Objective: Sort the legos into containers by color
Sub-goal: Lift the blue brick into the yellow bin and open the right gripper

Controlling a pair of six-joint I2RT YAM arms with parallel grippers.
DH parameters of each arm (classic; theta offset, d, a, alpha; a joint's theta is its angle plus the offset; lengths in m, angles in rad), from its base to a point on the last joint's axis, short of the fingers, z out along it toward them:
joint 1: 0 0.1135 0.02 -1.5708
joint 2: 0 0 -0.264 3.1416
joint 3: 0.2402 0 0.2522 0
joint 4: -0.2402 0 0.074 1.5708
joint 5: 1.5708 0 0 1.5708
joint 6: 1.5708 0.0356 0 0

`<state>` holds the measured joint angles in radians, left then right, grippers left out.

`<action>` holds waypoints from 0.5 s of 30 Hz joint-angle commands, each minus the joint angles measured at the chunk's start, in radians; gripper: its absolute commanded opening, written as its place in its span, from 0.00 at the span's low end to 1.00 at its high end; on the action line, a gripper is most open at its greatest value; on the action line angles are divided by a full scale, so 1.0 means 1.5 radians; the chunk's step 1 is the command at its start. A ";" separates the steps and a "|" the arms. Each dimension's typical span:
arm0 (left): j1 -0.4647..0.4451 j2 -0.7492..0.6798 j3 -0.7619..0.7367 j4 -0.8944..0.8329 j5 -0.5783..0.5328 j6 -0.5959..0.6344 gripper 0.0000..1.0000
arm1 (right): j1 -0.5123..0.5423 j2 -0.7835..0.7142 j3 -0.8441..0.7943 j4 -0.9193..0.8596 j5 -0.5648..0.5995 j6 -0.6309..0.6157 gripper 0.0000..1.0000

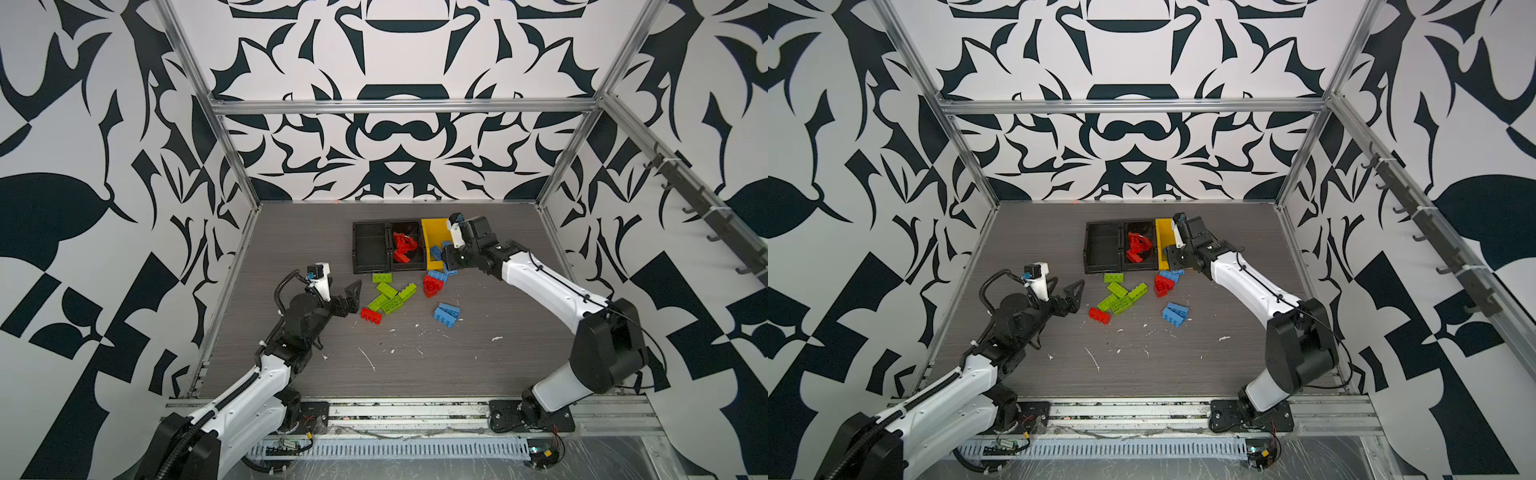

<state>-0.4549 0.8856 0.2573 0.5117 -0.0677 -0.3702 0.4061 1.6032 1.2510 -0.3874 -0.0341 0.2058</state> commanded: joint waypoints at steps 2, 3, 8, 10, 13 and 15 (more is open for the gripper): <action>-0.002 0.003 -0.004 0.009 -0.001 -0.003 1.00 | -0.028 0.060 0.075 0.036 -0.018 -0.020 0.32; -0.002 0.004 -0.003 0.009 -0.003 -0.002 1.00 | -0.033 0.075 0.089 0.041 -0.019 -0.020 0.32; -0.002 0.008 -0.002 0.010 -0.005 0.000 1.00 | -0.056 0.159 0.160 0.062 -0.031 -0.023 0.32; -0.002 0.009 -0.002 0.010 -0.007 0.000 1.00 | -0.063 0.207 0.211 0.050 -0.037 -0.024 0.32; -0.002 0.011 -0.002 0.010 -0.008 0.003 0.99 | -0.066 0.268 0.275 0.024 -0.046 -0.027 0.32; -0.002 0.010 -0.002 0.010 -0.009 0.002 1.00 | -0.067 0.292 0.297 0.021 -0.038 -0.029 0.32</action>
<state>-0.4549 0.8989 0.2573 0.5117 -0.0700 -0.3695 0.3065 2.0262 1.6299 -0.3389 -0.0834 0.1787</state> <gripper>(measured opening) 0.996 0.349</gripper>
